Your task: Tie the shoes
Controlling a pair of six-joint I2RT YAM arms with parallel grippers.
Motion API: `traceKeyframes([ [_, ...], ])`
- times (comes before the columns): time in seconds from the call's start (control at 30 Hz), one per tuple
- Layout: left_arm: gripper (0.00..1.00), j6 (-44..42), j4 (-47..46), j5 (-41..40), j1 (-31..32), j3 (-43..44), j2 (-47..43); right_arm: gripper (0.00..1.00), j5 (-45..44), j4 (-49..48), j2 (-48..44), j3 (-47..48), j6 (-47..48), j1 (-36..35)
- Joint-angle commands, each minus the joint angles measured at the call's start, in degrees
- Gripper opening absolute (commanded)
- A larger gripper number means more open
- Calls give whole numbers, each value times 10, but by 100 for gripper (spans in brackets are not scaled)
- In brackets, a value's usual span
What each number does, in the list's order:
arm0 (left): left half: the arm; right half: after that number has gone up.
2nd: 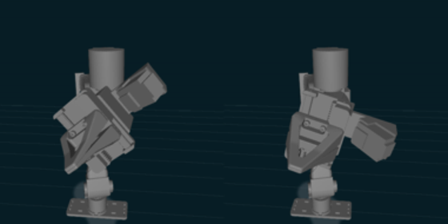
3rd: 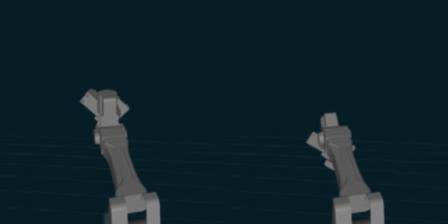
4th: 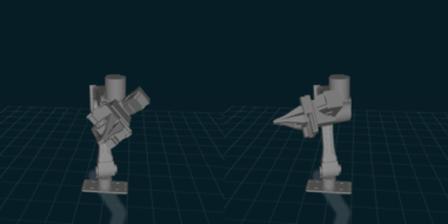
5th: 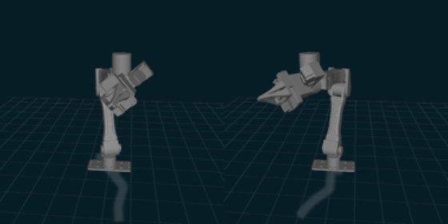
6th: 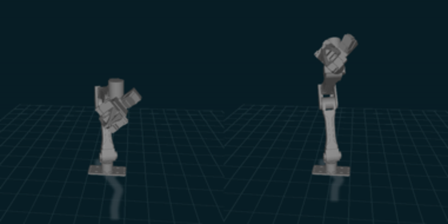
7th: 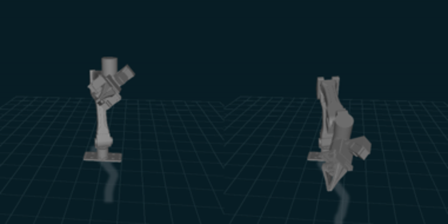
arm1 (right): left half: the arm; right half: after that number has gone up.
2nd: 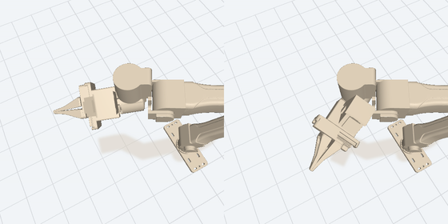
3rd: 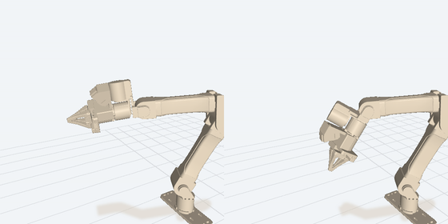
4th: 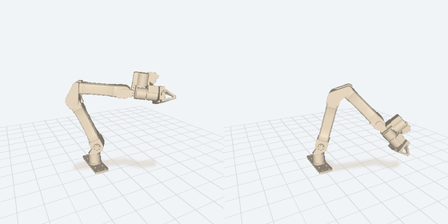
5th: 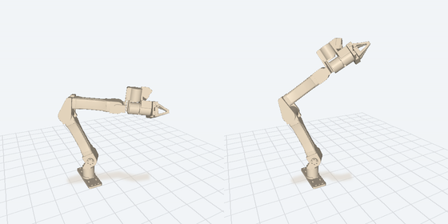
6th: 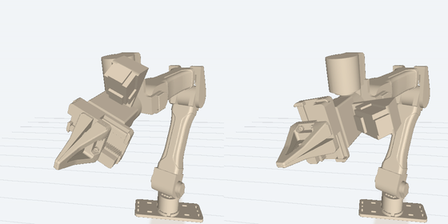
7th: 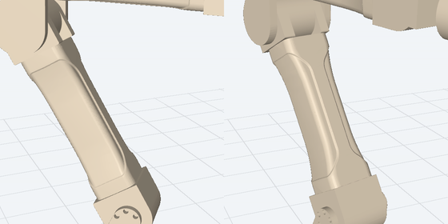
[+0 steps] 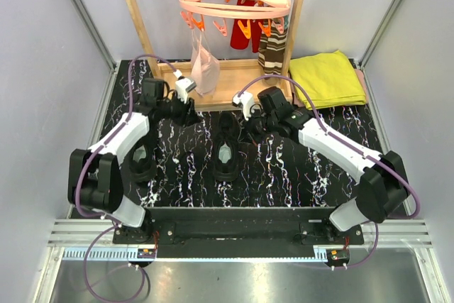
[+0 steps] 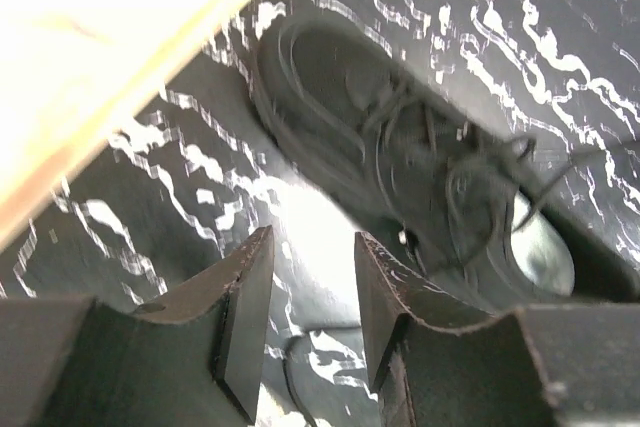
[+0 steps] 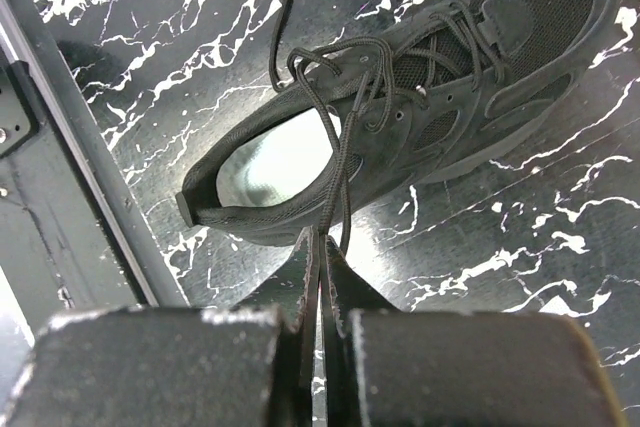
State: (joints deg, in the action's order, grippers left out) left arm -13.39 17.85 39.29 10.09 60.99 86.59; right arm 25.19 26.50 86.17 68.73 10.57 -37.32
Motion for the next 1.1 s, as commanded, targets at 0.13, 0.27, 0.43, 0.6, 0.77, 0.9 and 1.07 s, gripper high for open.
traceKeyframes([
  [0.13, 41, -1, -66, -26, 41, 18, 8, 0, 21, 18, 9, 44, -72, 1],
  [0.27, 41, 8, -79, -21, 51, 6, 8, 0, 32, 31, 23, 59, -102, 1],
  [0.43, 40, 21, -84, 29, 63, 7, 20, 0, 27, 56, 34, 68, -102, 1],
  [0.6, 40, 24, -71, 76, 70, 11, 46, 0, 19, 63, 40, 73, -102, 1],
  [0.77, 40, 22, -52, 90, 74, 32, 77, 0, 11, 64, 48, 82, -102, 2],
  [0.9, 41, 20, -48, 100, 77, 42, 93, 0, 7, 64, 51, 84, -102, 1],
  [1.07, 41, 16, -41, 116, 80, 47, 104, 0, 4, 65, 55, 84, -102, 2],
])
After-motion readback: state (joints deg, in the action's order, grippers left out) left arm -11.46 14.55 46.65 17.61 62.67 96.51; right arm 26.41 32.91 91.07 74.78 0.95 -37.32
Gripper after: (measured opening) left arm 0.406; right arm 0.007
